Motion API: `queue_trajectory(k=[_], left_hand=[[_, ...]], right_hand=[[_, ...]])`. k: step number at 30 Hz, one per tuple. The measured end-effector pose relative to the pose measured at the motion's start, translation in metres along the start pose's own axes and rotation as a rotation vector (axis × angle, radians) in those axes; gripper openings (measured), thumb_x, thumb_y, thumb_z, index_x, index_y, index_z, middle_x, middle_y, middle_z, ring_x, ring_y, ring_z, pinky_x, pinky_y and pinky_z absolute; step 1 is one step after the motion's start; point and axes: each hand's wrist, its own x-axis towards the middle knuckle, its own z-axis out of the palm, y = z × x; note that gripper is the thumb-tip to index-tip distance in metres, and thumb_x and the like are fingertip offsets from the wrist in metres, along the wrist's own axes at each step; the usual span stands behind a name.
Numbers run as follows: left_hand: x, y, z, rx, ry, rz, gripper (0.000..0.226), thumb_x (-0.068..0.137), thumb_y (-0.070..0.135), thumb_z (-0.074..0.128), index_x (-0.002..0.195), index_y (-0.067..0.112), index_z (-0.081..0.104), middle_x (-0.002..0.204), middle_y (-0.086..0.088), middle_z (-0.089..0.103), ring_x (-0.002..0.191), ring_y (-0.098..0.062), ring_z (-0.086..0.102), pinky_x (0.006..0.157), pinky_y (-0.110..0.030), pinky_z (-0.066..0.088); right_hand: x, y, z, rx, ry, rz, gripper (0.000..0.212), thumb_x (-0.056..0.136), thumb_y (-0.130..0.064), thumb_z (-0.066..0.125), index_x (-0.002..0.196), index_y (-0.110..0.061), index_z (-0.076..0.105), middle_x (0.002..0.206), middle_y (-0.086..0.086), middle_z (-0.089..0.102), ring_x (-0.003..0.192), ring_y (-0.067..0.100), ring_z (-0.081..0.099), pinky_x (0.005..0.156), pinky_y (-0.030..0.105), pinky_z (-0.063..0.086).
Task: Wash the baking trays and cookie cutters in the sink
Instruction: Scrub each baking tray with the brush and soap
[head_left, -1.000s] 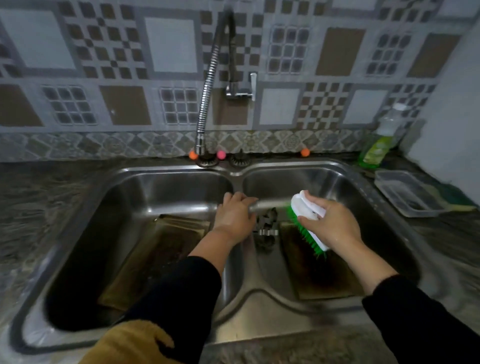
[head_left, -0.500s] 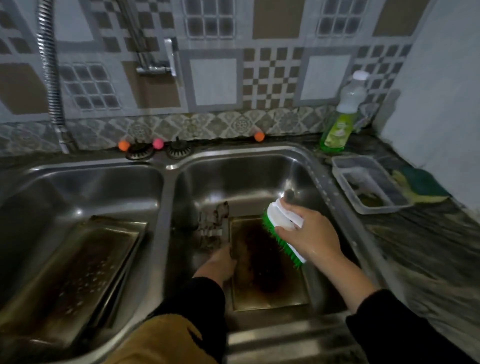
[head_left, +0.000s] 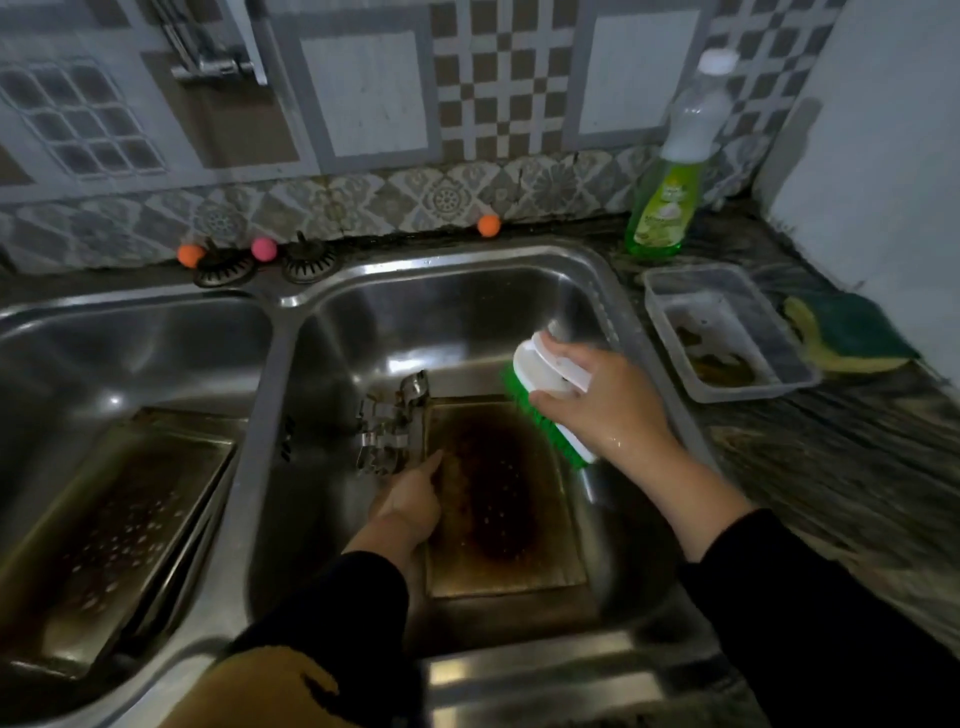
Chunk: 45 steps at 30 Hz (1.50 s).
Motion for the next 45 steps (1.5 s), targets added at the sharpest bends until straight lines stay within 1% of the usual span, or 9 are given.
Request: queue_trajectory(k=[8, 16, 22, 28, 33, 37, 39, 43, 45], left_hand=[[-0.015, 0.020, -0.003, -0.160, 0.134, 0.098, 0.075, 0.097, 0.030, 0.052, 0.152, 0.039, 0.002, 0.157, -0.012, 0.015, 0.134, -0.034, 0.039, 0.108, -0.046, 0.035], [-0.029, 0.036, -0.011, -0.403, 0.265, 0.165, 0.089, 0.089, 0.008, 0.063, 0.151, 0.042, 0.009, 0.136, -0.007, 0.054, 0.123, -0.027, 0.052, 0.107, -0.043, 0.037], [-0.039, 0.044, -0.027, -0.621, 0.283, 0.209, 0.082, 0.092, 0.013, 0.060, 0.149, 0.047, 0.011, 0.135, 0.000, 0.050, 0.126, -0.026, 0.047, 0.109, -0.052, 0.035], [-0.062, 0.058, -0.037, -0.762, 0.317, 0.331, 0.078, 0.091, 0.008, 0.060, 0.138, 0.056, 0.020, 0.117, 0.018, 0.052, 0.120, -0.015, 0.049, 0.108, -0.047, 0.037], [-0.067, 0.062, -0.047, -0.830, 0.364, 0.403, 0.082, 0.089, 0.008, 0.061, 0.146, 0.049, 0.019, 0.138, 0.011, 0.049, 0.130, -0.014, 0.044, 0.110, -0.048, 0.036], [-0.075, 0.082, -0.054, -0.808, 0.483, 0.463, 0.083, 0.090, 0.009, 0.062, 0.150, 0.041, 0.016, 0.133, 0.010, 0.050, 0.124, -0.012, 0.048, 0.109, -0.039, 0.037], [-0.079, 0.092, -0.059, -0.820, 0.530, 0.531, 0.082, 0.089, 0.010, 0.063, 0.150, 0.039, 0.017, 0.131, 0.011, 0.052, 0.121, -0.005, 0.050, 0.107, -0.036, 0.039], [-0.086, 0.105, -0.075, -0.894, 0.560, 0.642, 0.076, 0.091, 0.009, 0.061, 0.146, 0.044, 0.022, 0.130, 0.030, 0.048, 0.118, 0.014, 0.045, 0.099, -0.020, 0.041], [-0.085, 0.103, -0.088, -0.929, 0.591, 0.658, 0.076, 0.091, 0.006, 0.059, 0.146, 0.044, 0.024, 0.128, 0.040, 0.045, 0.121, 0.015, 0.043, 0.103, -0.023, 0.041]], right_hand=[[0.045, 0.006, -0.118, -0.269, 0.220, 0.046, 0.068, 0.074, -0.043, 0.075, 0.135, -0.044, 0.045, 0.139, -0.009, 0.050, 0.121, 0.021, 0.052, 0.083, 0.031, 0.041], [0.057, 0.071, -0.116, -0.305, 0.089, 0.194, 0.076, 0.077, -0.022, 0.073, 0.143, -0.035, 0.039, 0.145, -0.002, 0.046, 0.126, 0.023, 0.048, 0.096, 0.032, 0.043], [0.060, 0.076, -0.106, -0.541, 0.026, 0.160, 0.084, 0.083, -0.030, 0.070, 0.151, -0.029, 0.022, 0.151, 0.009, 0.034, 0.133, 0.030, 0.038, 0.097, 0.034, 0.040], [0.055, 0.076, -0.109, -0.468, 0.097, 0.250, 0.082, 0.079, -0.033, 0.070, 0.149, -0.036, 0.026, 0.139, 0.010, 0.049, 0.119, 0.032, 0.051, 0.085, 0.038, 0.049], [0.042, 0.013, -0.105, -0.278, 0.313, -0.037, 0.075, 0.081, -0.033, 0.069, 0.147, -0.030, 0.033, 0.130, 0.010, 0.054, 0.110, 0.026, 0.054, 0.083, 0.031, 0.043], [0.017, -0.041, -0.056, -0.186, 0.208, -0.258, 0.074, 0.083, -0.035, 0.067, 0.148, -0.029, 0.032, 0.133, 0.005, 0.052, 0.116, 0.023, 0.051, 0.091, 0.032, 0.045], [0.020, -0.053, -0.037, -0.231, 0.199, -0.282, 0.074, 0.086, -0.036, 0.062, 0.150, -0.029, 0.025, 0.141, 0.007, 0.044, 0.125, 0.028, 0.044, 0.100, 0.037, 0.043], [0.032, -0.060, -0.030, -0.275, 0.322, -0.248, 0.073, 0.091, -0.039, 0.055, 0.152, -0.031, 0.014, 0.132, 0.009, 0.044, 0.112, 0.028, 0.050, 0.090, 0.036, 0.046], [0.015, -0.052, -0.015, -0.227, 0.307, -0.249, 0.075, 0.090, -0.038, 0.057, 0.151, -0.033, 0.014, 0.136, 0.007, 0.042, 0.116, 0.025, 0.049, 0.093, 0.035, 0.047]])
